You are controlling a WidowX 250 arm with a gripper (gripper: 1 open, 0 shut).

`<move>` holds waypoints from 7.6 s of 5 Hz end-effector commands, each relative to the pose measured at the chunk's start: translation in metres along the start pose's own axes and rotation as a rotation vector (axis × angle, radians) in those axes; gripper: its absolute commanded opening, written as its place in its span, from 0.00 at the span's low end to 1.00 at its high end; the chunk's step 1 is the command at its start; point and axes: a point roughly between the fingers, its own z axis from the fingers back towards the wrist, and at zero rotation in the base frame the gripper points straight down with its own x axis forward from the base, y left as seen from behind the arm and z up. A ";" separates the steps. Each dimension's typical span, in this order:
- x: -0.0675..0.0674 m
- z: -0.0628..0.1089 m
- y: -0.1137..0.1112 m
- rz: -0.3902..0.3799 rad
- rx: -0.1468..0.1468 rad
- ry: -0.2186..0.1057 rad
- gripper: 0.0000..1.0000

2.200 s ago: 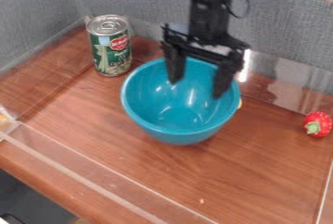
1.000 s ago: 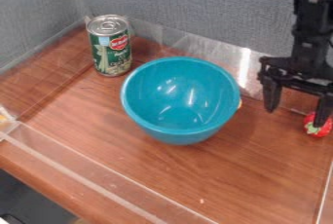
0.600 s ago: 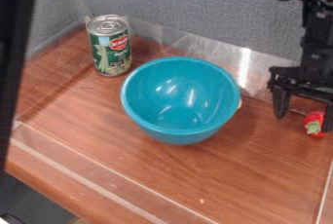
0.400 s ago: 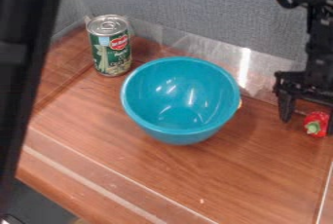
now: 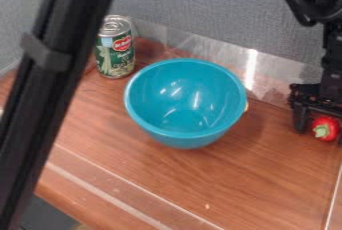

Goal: Put the strawberry into the blue bowl

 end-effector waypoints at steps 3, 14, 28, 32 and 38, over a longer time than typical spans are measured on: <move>0.012 0.026 -0.010 -0.032 -0.023 -0.065 0.00; -0.109 0.184 0.052 -0.010 -0.112 -0.311 0.00; -0.115 0.144 0.079 0.001 -0.038 -0.214 0.00; -0.105 0.103 0.136 0.087 0.026 -0.128 0.00; -0.094 0.090 0.137 0.089 0.042 -0.109 1.00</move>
